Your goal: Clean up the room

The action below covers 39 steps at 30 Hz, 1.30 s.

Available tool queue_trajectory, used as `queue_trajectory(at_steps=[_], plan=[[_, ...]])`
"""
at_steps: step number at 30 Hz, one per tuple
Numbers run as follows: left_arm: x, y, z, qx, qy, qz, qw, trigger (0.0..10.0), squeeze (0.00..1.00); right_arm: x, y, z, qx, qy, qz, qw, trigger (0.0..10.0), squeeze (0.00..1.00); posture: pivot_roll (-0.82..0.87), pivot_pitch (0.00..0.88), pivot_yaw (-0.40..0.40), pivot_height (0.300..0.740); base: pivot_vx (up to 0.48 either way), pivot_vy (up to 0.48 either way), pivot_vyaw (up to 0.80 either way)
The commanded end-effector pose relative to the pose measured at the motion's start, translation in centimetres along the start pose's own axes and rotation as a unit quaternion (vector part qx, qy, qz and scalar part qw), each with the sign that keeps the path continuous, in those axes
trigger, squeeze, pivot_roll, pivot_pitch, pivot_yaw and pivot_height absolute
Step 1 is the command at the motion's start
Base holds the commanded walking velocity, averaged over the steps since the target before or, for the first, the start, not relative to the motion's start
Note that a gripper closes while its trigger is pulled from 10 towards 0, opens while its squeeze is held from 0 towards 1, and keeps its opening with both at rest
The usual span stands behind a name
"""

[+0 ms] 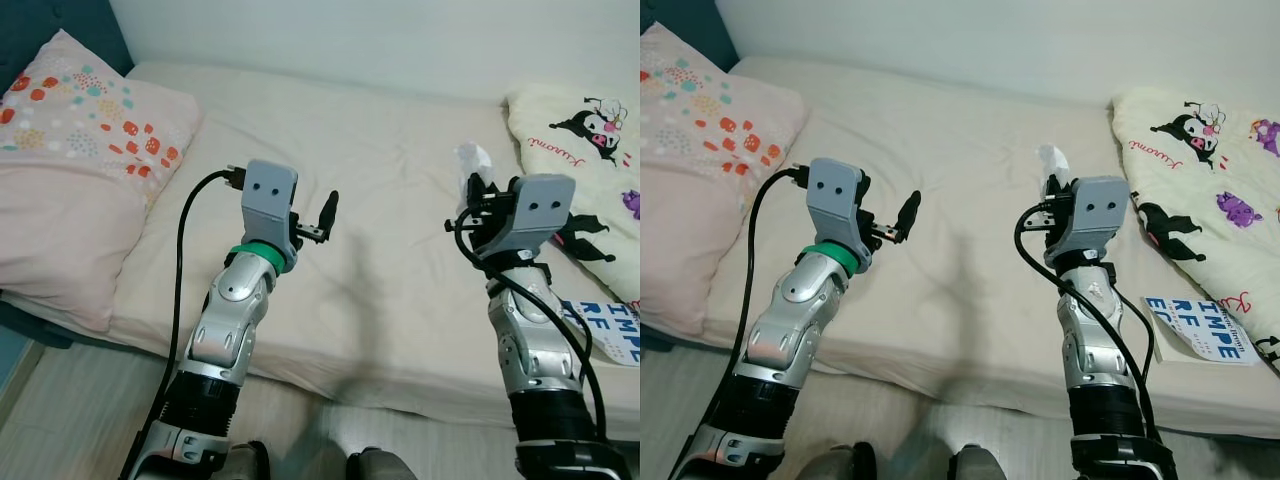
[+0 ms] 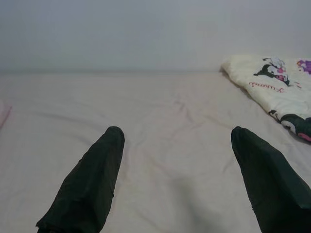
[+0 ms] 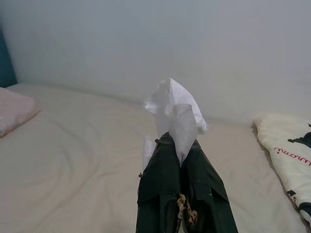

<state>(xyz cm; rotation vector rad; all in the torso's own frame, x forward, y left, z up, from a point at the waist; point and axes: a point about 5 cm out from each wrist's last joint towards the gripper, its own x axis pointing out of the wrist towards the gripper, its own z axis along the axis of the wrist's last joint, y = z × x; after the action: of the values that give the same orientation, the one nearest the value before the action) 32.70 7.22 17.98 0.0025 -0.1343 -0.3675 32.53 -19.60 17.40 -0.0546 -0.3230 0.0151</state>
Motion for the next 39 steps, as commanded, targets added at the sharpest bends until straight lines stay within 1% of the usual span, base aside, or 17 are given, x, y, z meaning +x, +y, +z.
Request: queue_trajectory(at_steps=[1,15,20,22,25,30,39], plan=[[-0.3,-0.2,-0.9,0.008,0.013,-0.006,1.000,10.0,0.00,-0.6,-0.1,-0.9,0.002,0.019,-0.006,1.000,10.0,0.00,-0.09,0.041,0.003,0.740,0.000,-0.251,0.00],[-0.6,-0.3,-1.5,0.010,0.016,-0.012,1.000,10.0,0.00,-0.8,-0.3,-1.3,-0.005,0.027,-0.007,1.000,10.0,0.00,-0.09,0.039,0.000,0.740,0.000,-0.397,0.00],[-0.7,-0.3,-1.6,0.009,0.018,-0.012,1.000,10.0,0.00,-0.9,-0.5,-1.5,0.005,0.036,-0.013,0.999,10.0,0.00,-0.09,0.038,-0.001,0.740,0.000,-0.421,0.00],[-0.8,-0.2,-1.8,0.009,0.019,-0.011,1.000,10.0,0.00,-0.8,-0.5,-1.7,0.019,0.046,-0.017,0.999,10.0,0.00,-0.09,0.037,-0.002,0.740,0.000,-0.422,-0.80],[-0.8,-0.2,-1.8,0.009,0.019,-0.011,1.000,10.0,0.00,-0.7,-0.6,-1.7,0.015,0.047,-0.018,0.999,10.0,0.00,-0.09,0.038,-0.002,0.740,0.000,-0.420,-0.80],[-0.8,-0.2,-1.9,0.009,0.020,-0.010,1.000,10.0,0.00,-0.8,-0.7,-1.8,0.003,0.049,-0.015,0.999,10.0,0.00,-0.09,0.036,-0.001,0.740,0.000,-0.404,0.00],[-0.8,-0.2,-2.0,0.010,0.021,-0.012,1.000,10.0,0.00,-0.8,-0.5,-1.9,0.004,0.051,-0.014,0.999,10.0,0.00,-0.09,0.035,0.006,0.740,0.000,-0.380,0.00]])
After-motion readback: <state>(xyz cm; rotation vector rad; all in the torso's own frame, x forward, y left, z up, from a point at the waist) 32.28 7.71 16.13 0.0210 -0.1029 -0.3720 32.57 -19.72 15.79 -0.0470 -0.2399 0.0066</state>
